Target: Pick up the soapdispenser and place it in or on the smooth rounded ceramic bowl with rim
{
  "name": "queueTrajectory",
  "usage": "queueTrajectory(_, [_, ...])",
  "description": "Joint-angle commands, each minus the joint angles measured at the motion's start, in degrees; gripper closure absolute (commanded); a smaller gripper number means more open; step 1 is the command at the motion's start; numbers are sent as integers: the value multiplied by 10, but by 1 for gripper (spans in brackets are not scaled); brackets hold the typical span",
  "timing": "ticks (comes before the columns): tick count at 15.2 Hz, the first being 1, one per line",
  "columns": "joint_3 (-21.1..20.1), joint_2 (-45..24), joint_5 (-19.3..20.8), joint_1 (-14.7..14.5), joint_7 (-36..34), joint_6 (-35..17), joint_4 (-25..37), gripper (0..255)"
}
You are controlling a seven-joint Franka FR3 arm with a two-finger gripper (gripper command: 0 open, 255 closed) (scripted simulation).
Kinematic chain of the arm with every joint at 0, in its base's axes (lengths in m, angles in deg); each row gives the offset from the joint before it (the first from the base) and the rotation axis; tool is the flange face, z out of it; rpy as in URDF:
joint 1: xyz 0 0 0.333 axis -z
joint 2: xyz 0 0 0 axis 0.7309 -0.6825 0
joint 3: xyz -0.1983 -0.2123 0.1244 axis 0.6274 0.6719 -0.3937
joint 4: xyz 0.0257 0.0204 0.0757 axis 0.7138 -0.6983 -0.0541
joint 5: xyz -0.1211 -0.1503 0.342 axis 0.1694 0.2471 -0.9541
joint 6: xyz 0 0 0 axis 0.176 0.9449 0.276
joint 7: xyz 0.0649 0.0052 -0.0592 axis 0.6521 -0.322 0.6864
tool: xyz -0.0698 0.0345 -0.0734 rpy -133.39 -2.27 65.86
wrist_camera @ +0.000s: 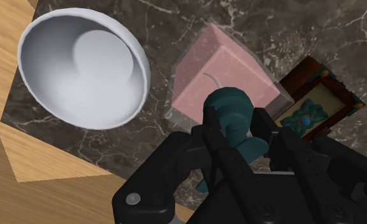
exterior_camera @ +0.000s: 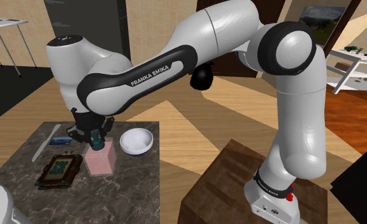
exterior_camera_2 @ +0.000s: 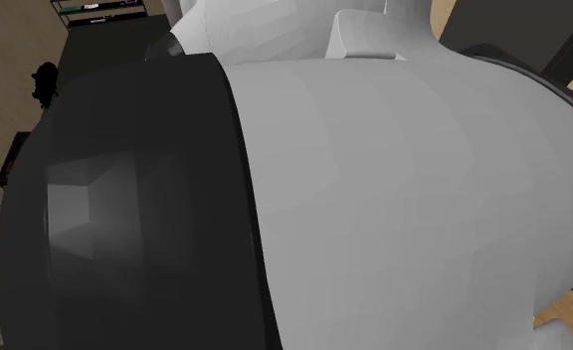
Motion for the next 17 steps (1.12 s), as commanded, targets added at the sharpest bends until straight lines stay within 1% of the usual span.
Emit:
queueTrajectory(1, [0,0,0,0,0,0,0,255])
queueTrajectory(17, [-11,28,-24,-1,25,107,85,255])
